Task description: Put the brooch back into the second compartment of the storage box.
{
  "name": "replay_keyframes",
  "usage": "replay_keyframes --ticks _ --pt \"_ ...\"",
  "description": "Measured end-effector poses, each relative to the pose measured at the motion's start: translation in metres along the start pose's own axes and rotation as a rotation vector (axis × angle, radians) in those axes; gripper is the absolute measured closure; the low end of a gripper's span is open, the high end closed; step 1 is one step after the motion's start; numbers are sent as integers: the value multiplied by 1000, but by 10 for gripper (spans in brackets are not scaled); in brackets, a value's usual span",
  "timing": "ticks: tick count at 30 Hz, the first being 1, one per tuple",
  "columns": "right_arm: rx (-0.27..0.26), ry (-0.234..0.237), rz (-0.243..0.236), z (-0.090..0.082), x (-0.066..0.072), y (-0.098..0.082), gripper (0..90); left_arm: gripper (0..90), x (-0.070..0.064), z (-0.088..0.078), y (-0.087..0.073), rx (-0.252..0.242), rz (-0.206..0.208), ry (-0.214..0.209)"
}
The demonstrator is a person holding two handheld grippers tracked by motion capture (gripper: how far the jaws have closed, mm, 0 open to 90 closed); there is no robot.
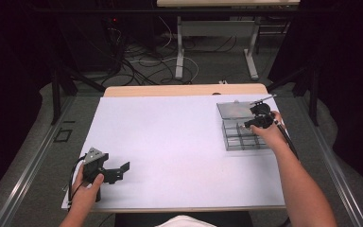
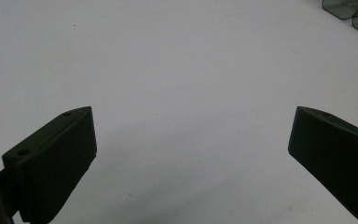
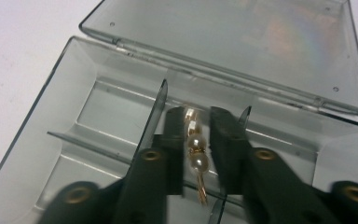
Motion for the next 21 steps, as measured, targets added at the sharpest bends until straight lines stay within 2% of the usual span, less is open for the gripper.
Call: replay_keyframes --ticks 5,8,18,21 --pt "-14 -18 8 -2 -3 1 629 11 0 0 0 0 2 0" --pt "-29 -8 19 -5 -2 3 599 11 0 0 0 2 4 0" --pt "-47 -22 30 -8 -5 4 509 11 0 1 0 0 3 1" --pt "-55 -19 46 -9 -5 4 480 12 0 1 0 1 3 0"
Point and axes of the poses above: each handheld gripper's, and its own axes: z roughly forward along the jaws, y roughly out of its top, x roughly to its left, the point moved 8 cm from there along z, roughly forward along the jaws, and after that the axes turned 11 degrees about -z, right-handed, at the moved point
